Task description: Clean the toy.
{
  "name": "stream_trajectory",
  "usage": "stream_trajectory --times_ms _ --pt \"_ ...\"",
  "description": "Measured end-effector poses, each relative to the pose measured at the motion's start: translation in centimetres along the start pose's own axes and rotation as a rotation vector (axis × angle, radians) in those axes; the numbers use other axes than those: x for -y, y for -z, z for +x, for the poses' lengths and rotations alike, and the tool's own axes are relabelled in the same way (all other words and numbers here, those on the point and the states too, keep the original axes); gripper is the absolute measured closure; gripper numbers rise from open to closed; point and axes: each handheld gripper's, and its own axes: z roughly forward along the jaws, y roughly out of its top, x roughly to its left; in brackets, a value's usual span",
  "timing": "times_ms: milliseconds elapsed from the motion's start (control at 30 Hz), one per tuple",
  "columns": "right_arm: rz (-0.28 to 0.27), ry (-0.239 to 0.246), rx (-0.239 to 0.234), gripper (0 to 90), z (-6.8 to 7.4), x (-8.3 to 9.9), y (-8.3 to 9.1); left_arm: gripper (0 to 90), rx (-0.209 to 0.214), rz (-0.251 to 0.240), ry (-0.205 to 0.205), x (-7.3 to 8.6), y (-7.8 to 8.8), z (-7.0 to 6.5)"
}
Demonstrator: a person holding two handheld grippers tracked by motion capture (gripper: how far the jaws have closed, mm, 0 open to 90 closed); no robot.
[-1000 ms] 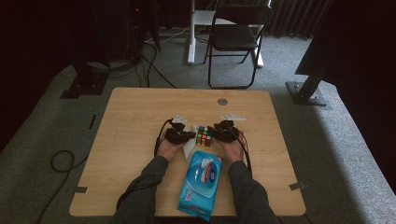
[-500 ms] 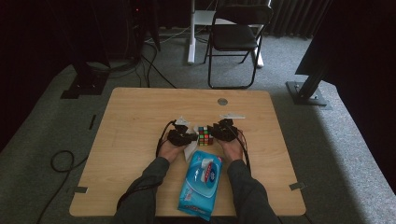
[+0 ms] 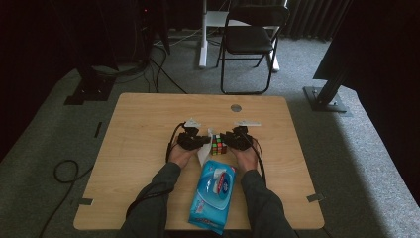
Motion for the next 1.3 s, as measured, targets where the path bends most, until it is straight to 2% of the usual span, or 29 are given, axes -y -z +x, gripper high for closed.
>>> stream_trajectory --times_ms 133,533,900,1000,1100,1233,1300 --pt "0.0 -0.003 -0.004 66.1 0.0 0.0 0.0 88.1 -0.013 0.023 0.001 -0.1 -0.8 -0.1" --pt "-0.006 -0.007 -0.008 68.3 0.0 0.1 0.0 88.1 -0.059 0.029 0.009 0.0 -1.2 0.3" --pt "-0.013 -0.01 -0.009 69.2 0.0 0.2 0.0 88.1 -0.058 0.035 0.036 0.6 -1.5 0.6" --pt "-0.014 -0.011 -0.01 69.2 0.0 0.2 0.0 88.1 -0.063 0.049 0.033 0.7 -1.6 0.6" --pt "-0.014 -0.012 -0.009 69.2 0.0 0.2 0.0 88.2 -0.077 0.083 0.029 1.1 -2.3 0.6" --pt "-0.017 -0.014 -0.011 69.2 -0.1 0.3 0.0 88.3 -0.067 0.087 0.052 1.6 -2.6 0.9" --pt "-0.017 -0.014 -0.012 69.2 -0.1 0.3 0.0 88.3 -0.071 0.09 0.049 1.6 -2.6 0.9"
